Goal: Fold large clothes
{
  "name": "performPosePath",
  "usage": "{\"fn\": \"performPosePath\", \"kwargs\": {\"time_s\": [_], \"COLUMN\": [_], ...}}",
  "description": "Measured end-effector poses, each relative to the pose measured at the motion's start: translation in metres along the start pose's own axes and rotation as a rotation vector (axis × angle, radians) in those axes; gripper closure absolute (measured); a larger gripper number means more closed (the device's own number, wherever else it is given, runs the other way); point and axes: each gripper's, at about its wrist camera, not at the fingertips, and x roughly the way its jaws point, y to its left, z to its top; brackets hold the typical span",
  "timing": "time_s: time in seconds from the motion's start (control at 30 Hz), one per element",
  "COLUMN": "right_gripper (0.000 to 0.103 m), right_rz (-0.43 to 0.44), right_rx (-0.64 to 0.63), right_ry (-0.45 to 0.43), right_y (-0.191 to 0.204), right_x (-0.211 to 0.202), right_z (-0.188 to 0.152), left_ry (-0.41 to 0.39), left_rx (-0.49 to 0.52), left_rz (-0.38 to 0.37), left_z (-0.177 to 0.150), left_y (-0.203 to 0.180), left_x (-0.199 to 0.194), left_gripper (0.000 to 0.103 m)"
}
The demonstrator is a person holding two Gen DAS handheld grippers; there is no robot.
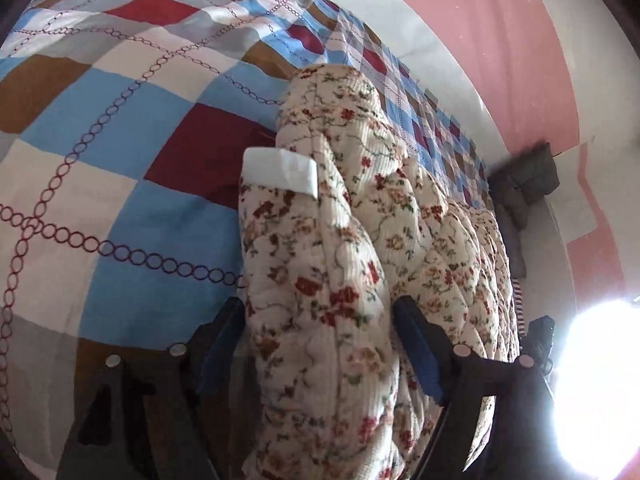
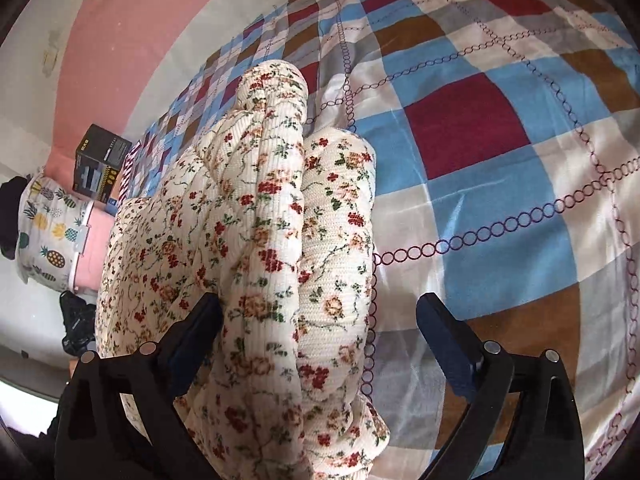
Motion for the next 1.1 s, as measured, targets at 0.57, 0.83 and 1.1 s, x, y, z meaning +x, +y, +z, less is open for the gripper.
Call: {"fn": "performPosePath", "kwargs": {"time_s": [0.57,0.83,1.1], "right_gripper": [0.040,0.061,0.065], "right_rz": [0.180,0.104,0.084], "right_rx": [-0.052,-0.094,-0.150], "right_ry": [0.106,0.078,0.016], "right_y": [0.014,0.045,0.091], "right_x": [0.042,0.028,-0.014], "right_z": [0.015,0.009,0.009], "left_ry": [0.147,0.115,0.014], "left_rx": [0.117,0.178,0.242], "left_rz": [-0.078,0.066,0.077], "left_z": [0.016,0.006,0.002], "left_y": [-0.020,-0.071,-0.132], "left_x": [0.036,0.025,-0.018], "left_gripper": [0.023,0.060,0.068]}}
